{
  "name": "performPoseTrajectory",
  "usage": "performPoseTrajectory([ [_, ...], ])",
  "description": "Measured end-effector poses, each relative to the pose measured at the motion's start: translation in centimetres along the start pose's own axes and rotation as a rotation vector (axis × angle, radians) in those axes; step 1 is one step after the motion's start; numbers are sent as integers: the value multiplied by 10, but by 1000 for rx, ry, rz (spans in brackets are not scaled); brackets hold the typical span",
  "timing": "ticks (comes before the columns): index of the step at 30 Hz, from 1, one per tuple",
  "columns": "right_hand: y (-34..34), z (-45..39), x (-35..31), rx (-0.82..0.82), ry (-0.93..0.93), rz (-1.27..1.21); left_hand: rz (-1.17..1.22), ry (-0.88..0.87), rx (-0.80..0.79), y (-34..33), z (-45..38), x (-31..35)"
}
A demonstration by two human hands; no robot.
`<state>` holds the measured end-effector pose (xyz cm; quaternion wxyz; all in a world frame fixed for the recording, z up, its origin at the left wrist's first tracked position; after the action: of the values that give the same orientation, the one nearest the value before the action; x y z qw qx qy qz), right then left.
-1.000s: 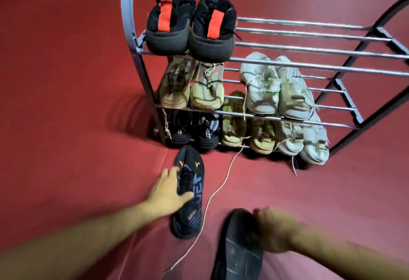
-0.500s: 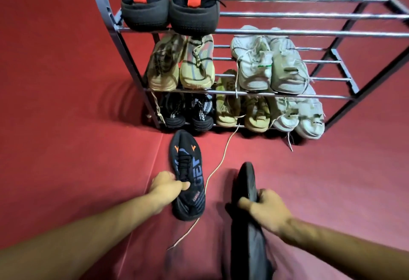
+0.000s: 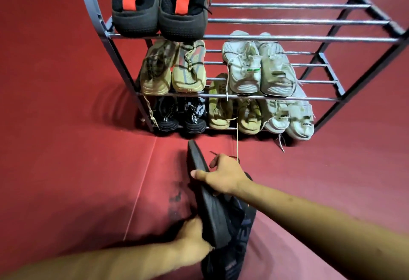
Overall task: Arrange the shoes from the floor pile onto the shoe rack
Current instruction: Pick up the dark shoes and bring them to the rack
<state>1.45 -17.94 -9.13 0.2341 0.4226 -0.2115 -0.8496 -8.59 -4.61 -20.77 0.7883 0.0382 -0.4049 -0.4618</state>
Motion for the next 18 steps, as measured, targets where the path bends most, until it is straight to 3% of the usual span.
performPoseTrajectory([
  [4,-13,-10,26,-138,-71,-360,175,39,0,16,10,-20],
  [7,19,-6,52,75,4,-210,414,25,96,49,13,-26],
  [9,44,10,78,235,-39,-90,655,98,219,71,10,-45],
  [11,45,20,118,248,-158,-22,814,171,241,76,15,-49],
  [15,-14,38,170,-13,-354,-46,858,148,275,77,24,-43],
  [18,-24,44,165,52,-322,-52,715,136,372,80,23,-48],
])
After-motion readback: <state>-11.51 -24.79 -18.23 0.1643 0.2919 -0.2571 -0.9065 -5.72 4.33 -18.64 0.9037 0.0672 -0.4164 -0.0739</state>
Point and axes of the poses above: each hand's wrist, its own z-axis away from the middle knuckle, its own y-axis out of the back of the hand, x = y × z, the point moved 10 cm from there along -z, towards the middle knuckle, and after that the axes turned 4 degrees about -y, right-handed, at the moved point
